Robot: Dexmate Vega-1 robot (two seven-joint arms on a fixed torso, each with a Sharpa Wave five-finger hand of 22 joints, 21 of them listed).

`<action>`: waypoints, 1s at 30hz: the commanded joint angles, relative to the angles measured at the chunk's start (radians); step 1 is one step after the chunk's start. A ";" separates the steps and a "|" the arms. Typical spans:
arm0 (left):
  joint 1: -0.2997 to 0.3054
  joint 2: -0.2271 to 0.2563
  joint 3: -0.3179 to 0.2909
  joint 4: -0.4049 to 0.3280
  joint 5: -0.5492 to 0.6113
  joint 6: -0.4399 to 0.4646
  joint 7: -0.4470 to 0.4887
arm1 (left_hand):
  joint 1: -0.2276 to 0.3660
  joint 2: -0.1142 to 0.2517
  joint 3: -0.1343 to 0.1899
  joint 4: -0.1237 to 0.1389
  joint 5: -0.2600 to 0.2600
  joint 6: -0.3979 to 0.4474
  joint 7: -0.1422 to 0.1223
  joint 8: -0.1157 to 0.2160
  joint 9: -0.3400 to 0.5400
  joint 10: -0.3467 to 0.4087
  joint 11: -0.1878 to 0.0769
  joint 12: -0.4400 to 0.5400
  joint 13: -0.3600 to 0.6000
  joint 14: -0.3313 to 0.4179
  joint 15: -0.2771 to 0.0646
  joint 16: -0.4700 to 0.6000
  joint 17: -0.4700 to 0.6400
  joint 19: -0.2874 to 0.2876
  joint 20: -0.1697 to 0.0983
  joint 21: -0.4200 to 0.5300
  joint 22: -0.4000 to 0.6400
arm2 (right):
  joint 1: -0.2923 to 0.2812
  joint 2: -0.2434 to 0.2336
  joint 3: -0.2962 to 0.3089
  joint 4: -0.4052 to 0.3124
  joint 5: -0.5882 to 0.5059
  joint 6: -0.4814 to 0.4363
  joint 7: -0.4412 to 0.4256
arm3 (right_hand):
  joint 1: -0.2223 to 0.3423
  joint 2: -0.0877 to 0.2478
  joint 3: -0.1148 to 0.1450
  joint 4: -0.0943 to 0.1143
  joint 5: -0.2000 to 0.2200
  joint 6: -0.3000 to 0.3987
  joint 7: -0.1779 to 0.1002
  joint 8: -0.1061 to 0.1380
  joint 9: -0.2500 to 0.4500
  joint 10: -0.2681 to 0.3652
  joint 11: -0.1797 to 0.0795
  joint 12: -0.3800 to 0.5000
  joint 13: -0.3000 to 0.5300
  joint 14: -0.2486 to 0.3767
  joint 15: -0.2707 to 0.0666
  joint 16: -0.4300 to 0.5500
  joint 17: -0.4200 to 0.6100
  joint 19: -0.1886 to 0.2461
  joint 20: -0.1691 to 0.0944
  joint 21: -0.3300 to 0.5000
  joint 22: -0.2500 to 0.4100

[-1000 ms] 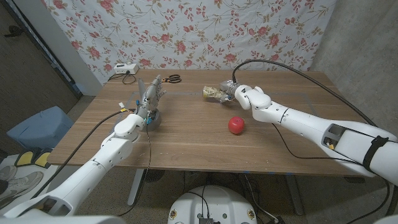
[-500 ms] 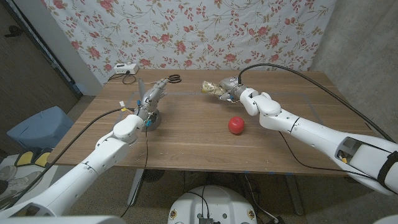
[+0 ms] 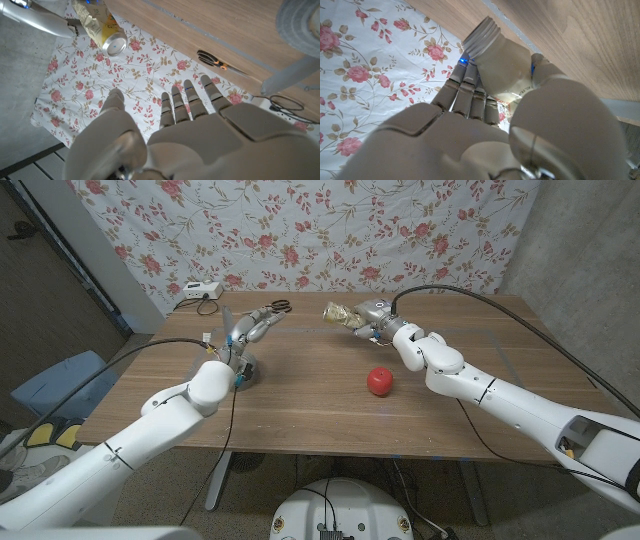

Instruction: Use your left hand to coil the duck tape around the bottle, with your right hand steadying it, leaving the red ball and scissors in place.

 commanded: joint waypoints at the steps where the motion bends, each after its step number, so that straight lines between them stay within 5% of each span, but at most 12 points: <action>1: -0.095 0.068 0.189 -0.272 0.254 0.802 0.074 | 0.009 -0.012 0.001 -0.011 0.004 0.016 0.002 0.005 0.002 0.014 0.005 0.007 0.004 0.008 0.003 0.008 0.004 0.017 0.004 0.008 0.001 | -0.042 -0.014 0.047 -0.038 -0.009 0.044 -0.047 | -0.039 0.200 0.035 0.026 0.008 0.346 -0.145 0.000 0.001 0.285 -0.145 -0.005 -0.002 0.160 -0.250 -0.005 0.005 -0.004 -0.061 0.012 0.003; 6: -0.211 0.098 0.333 -0.319 0.297 1.006 0.034 | 0.020 -0.027 -0.001 -0.021 0.005 0.019 0.002 0.001 0.003 0.005 0.001 0.000 0.005 -0.018 0.008 -0.004 0.005 0.014 0.011 0.005 0.001 | -0.047 -0.010 0.055 -0.035 -0.009 0.061 -0.055 | -0.038 0.202 0.033 0.026 0.009 0.348 -0.145 -0.003 0.001 0.287 -0.145 -0.009 -0.002 0.161 -0.250 -0.008 0.005 -0.005 -0.064 0.016 0.003; 10: -0.213 0.114 0.382 -0.323 0.496 1.013 -0.112 | 0.029 -0.037 -0.003 -0.028 0.007 0.033 0.001 0.003 0.003 0.001 0.000 -0.004 0.006 -0.026 0.011 -0.009 0.005 0.010 0.017 0.002 0.001 | -0.051 -0.010 0.061 -0.036 -0.010 0.075 -0.064 | -0.038 0.202 0.032 0.027 0.009 0.350 -0.145 -0.004 0.001 0.287 -0.144 -0.011 -0.002 0.161 -0.249 -0.010 0.006 -0.006 -0.066 0.017 0.003; 15: -0.145 -0.040 0.378 -0.194 1.339 1.013 -0.842 | 0.059 -0.051 0.000 -0.040 0.013 0.073 0.008 0.009 0.005 0.042 -0.009 0.005 0.008 -0.012 0.003 -0.006 0.006 0.034 0.037 0.007 0.000 | -0.054 -0.008 0.068 -0.035 -0.011 0.081 -0.064 | -0.037 0.202 0.030 0.026 0.010 0.352 -0.145 -0.007 0.001 0.287 -0.146 -0.015 -0.002 0.161 -0.249 -0.013 0.006 -0.007 -0.069 0.021 0.003; 18: -0.162 -0.086 0.389 -0.116 1.662 1.008 -1.169 | 0.071 -0.052 0.003 -0.040 0.015 0.093 0.008 0.011 0.006 0.058 -0.004 0.009 0.010 0.009 0.001 0.001 0.008 0.057 0.054 0.013 0.000 | -0.055 -0.007 0.070 -0.034 -0.011 0.088 -0.066 | -0.037 0.203 0.029 0.027 0.010 0.354 -0.146 -0.008 0.001 0.289 -0.145 -0.016 -0.002 0.161 -0.249 -0.015 0.007 -0.008 -0.070 0.023 0.002; 21: -0.111 -0.167 0.303 -0.065 1.865 0.902 -1.354 | 0.080 -0.051 0.006 -0.040 0.016 0.098 0.013 0.010 0.006 0.064 0.005 0.009 0.011 0.016 -0.002 0.003 0.008 0.074 0.064 0.017 -0.001 | -0.054 -0.006 0.071 -0.034 -0.012 0.091 -0.061 | -0.037 0.202 0.027 0.027 0.010 0.356 -0.146 -0.009 0.002 0.292 -0.144 -0.017 -0.002 0.162 -0.248 -0.015 0.007 -0.009 -0.071 0.024 0.002; 30: 0.030 -0.444 0.080 -0.013 2.138 0.594 -1.430 | 0.092 -0.062 0.003 -0.035 0.017 0.142 0.018 0.014 0.008 0.114 0.000 0.022 0.016 0.064 -0.019 0.018 0.010 0.105 0.076 0.021 -0.004 | -0.049 -0.001 0.077 -0.020 -0.004 0.108 -0.062 | -0.036 0.202 0.023 0.027 0.010 0.361 -0.147 -0.013 0.002 0.295 -0.143 -0.023 -0.001 0.162 -0.249 -0.020 0.010 -0.012 -0.072 0.030 0.002</action>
